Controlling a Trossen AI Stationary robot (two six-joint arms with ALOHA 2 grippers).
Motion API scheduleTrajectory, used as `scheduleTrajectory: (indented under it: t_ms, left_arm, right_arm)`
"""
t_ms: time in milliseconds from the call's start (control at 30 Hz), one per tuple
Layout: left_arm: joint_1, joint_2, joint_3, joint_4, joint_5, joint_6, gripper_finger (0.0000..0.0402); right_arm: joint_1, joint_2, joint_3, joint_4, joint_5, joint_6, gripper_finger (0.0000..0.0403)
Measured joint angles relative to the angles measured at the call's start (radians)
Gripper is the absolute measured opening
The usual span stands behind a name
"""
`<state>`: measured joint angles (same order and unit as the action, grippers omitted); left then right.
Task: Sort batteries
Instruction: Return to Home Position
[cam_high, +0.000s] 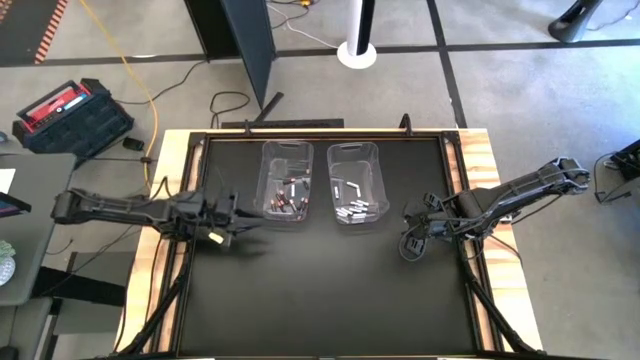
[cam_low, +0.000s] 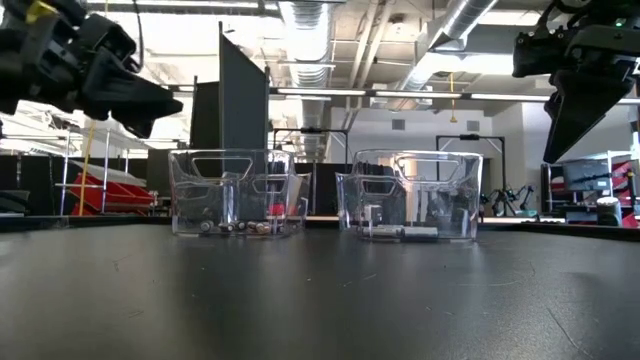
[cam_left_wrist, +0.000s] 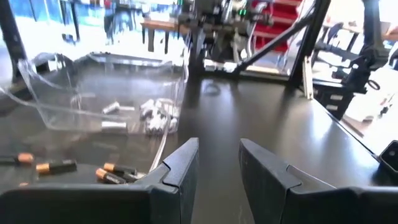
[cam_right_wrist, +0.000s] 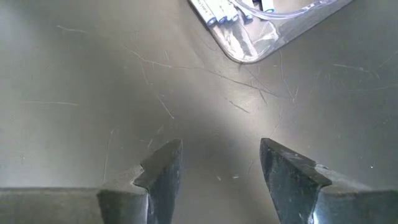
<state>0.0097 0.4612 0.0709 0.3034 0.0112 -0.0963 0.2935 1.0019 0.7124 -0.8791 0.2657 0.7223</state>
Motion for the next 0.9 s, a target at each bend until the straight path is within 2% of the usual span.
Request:
scheduleTrajectory:
  t_ms: [167,400,567,900]
  left_arm:
    - [0.0,-0.131,-0.056,0.054,-0.006,0.043,0.0112]
    - [0.0,-0.307,-0.06,-0.06,-0.021,0.073,0.0112]
    - [0.0,-0.46,-0.061,-0.236,-0.021,0.039,0.0112]
    - [0.0,-0.456,-0.063,-0.272,-0.021,0.058,0.0112]
  right_arm:
    - [0.0,0.0,0.0,0.001,0.0,0.003,0.0234]
    - [0.0,0.0,0.0,0.005,0.001,0.003,0.0234]
    - [0.0,0.0,0.0,0.005,0.001,0.003,0.0234]
    - [-0.002,0.0,0.0,0.002,0.002,0.002,0.0234]
